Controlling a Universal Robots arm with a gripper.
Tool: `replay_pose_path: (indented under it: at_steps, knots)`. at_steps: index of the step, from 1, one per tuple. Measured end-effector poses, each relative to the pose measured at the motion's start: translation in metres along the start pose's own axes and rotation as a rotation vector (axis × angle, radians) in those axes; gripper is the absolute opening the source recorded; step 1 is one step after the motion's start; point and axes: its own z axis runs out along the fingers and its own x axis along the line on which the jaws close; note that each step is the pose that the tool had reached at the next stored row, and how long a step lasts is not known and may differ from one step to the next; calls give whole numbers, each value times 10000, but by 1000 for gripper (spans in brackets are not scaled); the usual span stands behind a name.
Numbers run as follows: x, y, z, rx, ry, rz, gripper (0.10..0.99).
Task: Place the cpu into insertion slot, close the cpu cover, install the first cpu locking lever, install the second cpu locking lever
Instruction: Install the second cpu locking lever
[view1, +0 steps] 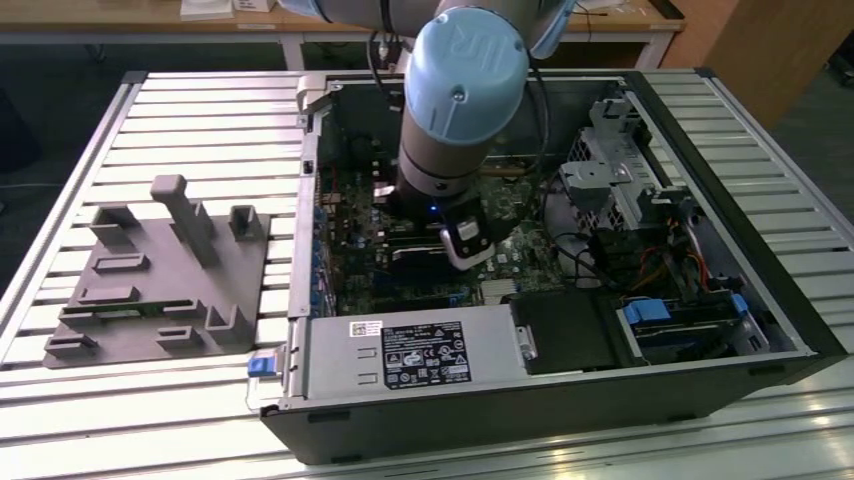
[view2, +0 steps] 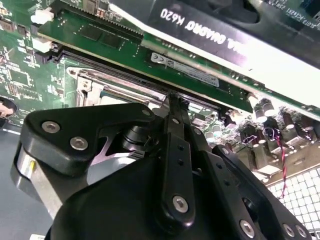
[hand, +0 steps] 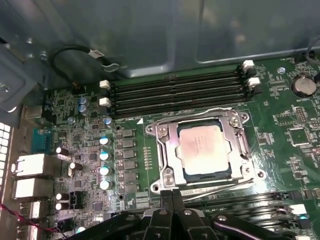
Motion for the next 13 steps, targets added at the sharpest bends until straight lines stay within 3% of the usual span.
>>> replay_pose_path:
  at_steps: [5,13]
  knots:
    - [84,-22,27,-99,14,-4,106]
    - [104,-2,76,-101,15,-3,106]
